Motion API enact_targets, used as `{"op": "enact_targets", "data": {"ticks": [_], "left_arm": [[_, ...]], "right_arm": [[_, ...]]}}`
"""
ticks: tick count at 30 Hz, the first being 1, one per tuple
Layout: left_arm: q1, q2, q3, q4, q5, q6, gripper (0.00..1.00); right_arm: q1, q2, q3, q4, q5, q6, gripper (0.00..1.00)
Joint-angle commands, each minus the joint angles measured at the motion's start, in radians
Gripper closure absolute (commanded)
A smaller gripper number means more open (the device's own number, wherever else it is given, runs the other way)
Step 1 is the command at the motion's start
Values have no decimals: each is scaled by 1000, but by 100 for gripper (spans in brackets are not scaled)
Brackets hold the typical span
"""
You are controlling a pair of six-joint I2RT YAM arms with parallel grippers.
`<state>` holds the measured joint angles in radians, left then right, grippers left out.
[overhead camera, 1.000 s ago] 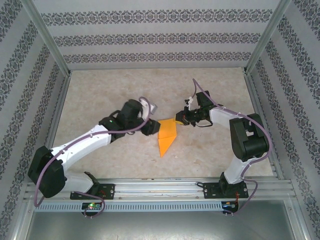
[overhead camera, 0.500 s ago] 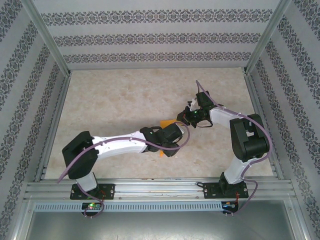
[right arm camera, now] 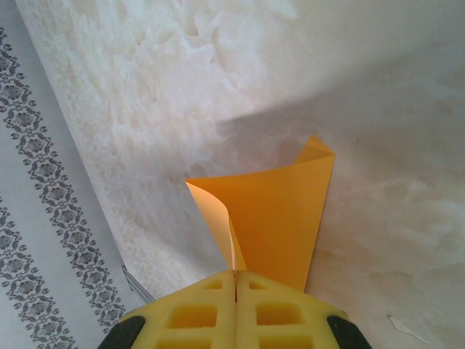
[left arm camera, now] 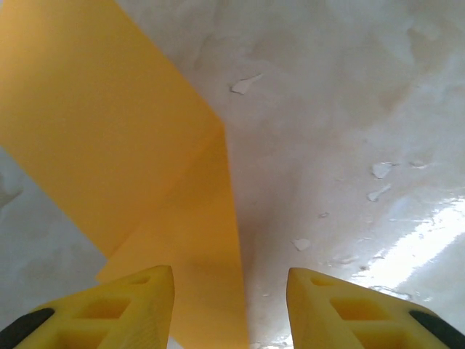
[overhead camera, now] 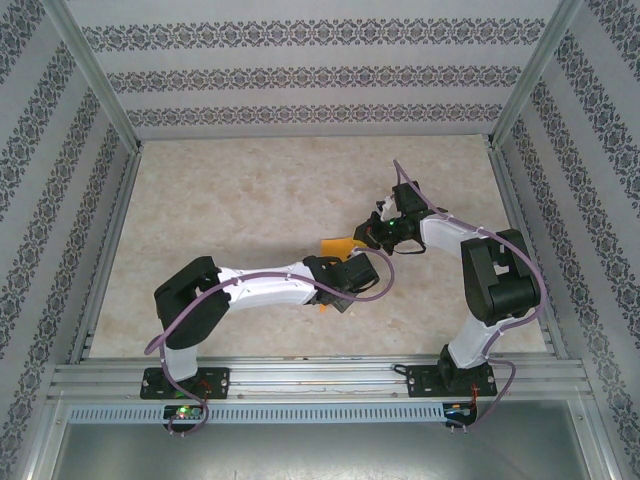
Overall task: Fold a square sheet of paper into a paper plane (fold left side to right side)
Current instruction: Fold the wing for the fifth time at the center of the table.
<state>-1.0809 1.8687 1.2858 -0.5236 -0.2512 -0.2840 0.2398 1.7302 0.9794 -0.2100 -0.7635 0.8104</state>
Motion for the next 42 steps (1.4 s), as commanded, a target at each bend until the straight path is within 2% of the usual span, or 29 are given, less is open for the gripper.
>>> {"op": "enact_targets", "data": {"ticks": [1,17,28,32,39,42], "left_arm": [[-19,25,33,-69,-85,-3,56],[-18,60,32,-84,-98,-4,62],[-17,57,27,-75,-83,-6,84],[-16,54,25,-64,-70,-10,88],[17,31,9,-25,12,-41,95],[34,39,20,-19,63,-48,96]], "right_arm": [[1,-15,4,3,15,9,100],[0,-4,5,3,23,7,100],[-3,2,1,-5,41,-3,100],[-16,-18,-12,-10,68,-13,100],[-104,-129,-62,-51,169,-83,75],[-167,-175,-98,-61,184,-104,72]]}}
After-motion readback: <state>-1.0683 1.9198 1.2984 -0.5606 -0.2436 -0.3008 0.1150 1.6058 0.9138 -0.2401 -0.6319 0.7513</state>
